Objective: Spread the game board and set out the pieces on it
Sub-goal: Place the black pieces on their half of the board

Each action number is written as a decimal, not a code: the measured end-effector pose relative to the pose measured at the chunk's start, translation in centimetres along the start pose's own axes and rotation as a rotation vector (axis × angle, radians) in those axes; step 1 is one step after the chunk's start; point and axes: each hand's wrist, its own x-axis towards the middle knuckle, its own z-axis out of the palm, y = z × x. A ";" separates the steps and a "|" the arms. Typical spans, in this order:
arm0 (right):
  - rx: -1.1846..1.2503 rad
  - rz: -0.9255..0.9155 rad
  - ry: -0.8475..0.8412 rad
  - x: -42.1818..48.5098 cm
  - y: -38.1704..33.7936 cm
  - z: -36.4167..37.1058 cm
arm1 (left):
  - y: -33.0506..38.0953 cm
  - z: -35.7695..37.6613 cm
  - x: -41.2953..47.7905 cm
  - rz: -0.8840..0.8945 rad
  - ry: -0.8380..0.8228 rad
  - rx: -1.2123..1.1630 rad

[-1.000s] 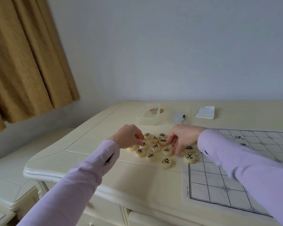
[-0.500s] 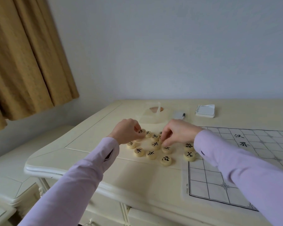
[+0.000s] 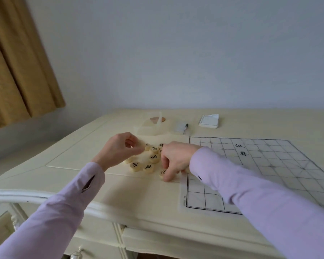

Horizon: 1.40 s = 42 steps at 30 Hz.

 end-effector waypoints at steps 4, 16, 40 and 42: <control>0.214 0.055 0.170 -1.7 1.6 -1.8 | 1.1 0.9 -0.2 0.060 -0.001 -0.106; 0.549 0.421 0.333 -9.1 11.5 -2.8 | 9.2 6.6 -2.7 0.384 -0.369 -0.069; 0.472 0.384 0.315 -11.4 12.0 -1.5 | 14.0 9.2 -2.2 0.472 -0.350 -0.006; 0.669 0.289 0.343 -11.1 11.7 -2.2 | 15.0 9.3 -1.6 0.468 -0.328 -0.026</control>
